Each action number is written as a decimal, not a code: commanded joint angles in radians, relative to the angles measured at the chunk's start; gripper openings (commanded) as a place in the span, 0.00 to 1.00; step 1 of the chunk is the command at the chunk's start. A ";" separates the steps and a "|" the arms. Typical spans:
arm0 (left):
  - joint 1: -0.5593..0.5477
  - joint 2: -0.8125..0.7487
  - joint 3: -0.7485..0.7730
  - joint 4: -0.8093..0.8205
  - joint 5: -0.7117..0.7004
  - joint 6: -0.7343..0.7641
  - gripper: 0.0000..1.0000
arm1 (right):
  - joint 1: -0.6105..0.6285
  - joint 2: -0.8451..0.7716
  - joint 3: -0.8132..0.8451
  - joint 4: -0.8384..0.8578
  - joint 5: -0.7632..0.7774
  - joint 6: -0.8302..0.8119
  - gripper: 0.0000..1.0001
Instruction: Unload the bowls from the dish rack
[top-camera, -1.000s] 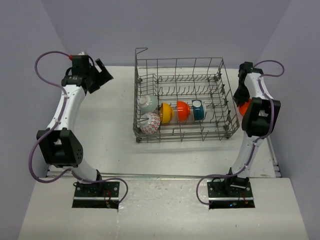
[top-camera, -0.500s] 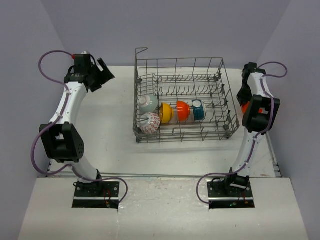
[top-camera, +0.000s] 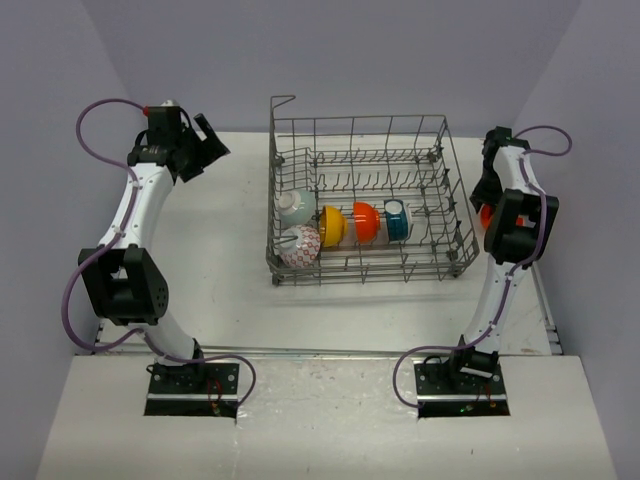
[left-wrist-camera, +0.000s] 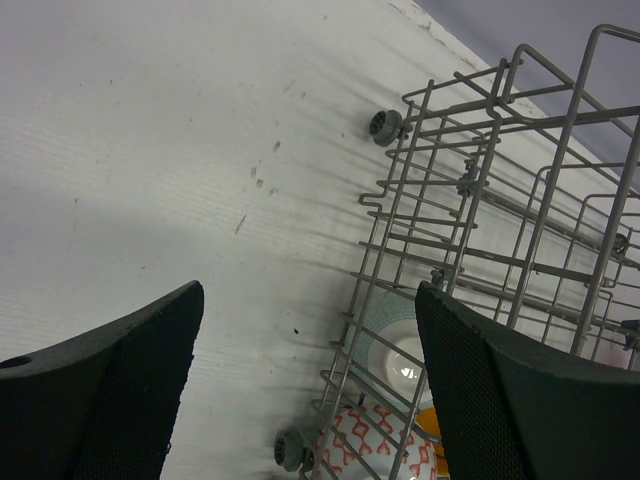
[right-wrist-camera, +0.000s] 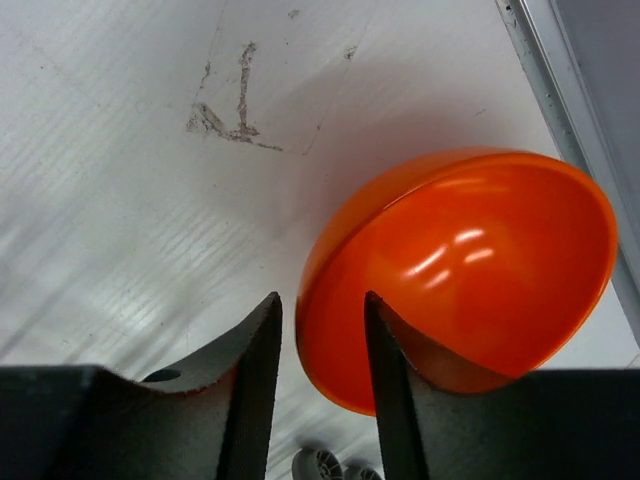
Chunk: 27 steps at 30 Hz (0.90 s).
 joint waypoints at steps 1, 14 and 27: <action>-0.006 -0.005 0.033 0.030 0.019 -0.003 0.87 | 0.001 -0.047 0.035 0.000 0.012 0.005 0.40; -0.004 -0.030 0.019 0.040 0.024 -0.018 0.88 | 0.024 -0.250 -0.040 0.006 -0.052 0.001 0.82; -0.004 -0.145 -0.083 0.058 0.021 -0.032 0.86 | 0.026 -0.565 -0.394 0.098 -0.112 0.011 0.40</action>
